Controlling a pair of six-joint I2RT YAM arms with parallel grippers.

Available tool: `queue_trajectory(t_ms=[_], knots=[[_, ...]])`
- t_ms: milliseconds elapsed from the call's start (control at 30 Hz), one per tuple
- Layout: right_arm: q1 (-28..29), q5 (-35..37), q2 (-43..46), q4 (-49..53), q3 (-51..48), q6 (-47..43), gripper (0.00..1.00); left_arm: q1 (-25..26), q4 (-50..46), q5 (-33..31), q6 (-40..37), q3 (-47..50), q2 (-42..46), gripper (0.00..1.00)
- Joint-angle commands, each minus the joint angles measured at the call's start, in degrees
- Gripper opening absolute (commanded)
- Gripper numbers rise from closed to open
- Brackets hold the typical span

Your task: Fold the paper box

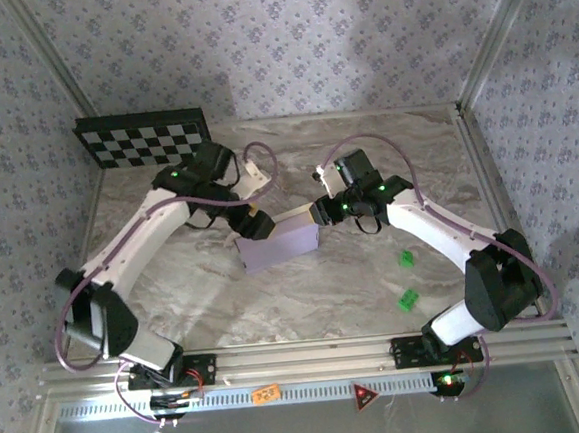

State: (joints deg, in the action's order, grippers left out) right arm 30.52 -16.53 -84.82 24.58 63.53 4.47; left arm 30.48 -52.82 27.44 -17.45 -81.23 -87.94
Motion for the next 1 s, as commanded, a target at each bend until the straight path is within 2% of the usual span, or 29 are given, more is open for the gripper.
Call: queue_trajectory(t_ms=[0,200,400,467,767,967], knots=[[0.5,0.2,-0.4,3.1,0.2,-1.3,0.35,1.8,-3.7,1.3,-4.2,-3.0,-3.7,0.84],[0.5,0.4,-0.4,3.5,0.3,-1.5,0.36,3.3,-6.1,-0.3,-5.4,-5.2,-9.5,0.78],[0.4,0.5,-0.4,3.9,0.4,-1.6,0.36,3.8,-7.6,0.9,-7.1,-6.2,-11.6,0.61],[0.3,0.7,-0.2,4.0,0.5,-1.4,0.36,3.8,-7.6,0.9,-7.3,-6.2,-11.7,0.59],[0.5,1.6,1.3,5.1,0.3,-0.9,0.36,4.0,-8.0,1.6,-9.1,-6.6,-13.1,0.64],[0.5,2.3,2.9,6.4,0.1,-0.6,0.36,4.2,-7.7,1.2,-9.9,-7.1,-13.8,0.59]])
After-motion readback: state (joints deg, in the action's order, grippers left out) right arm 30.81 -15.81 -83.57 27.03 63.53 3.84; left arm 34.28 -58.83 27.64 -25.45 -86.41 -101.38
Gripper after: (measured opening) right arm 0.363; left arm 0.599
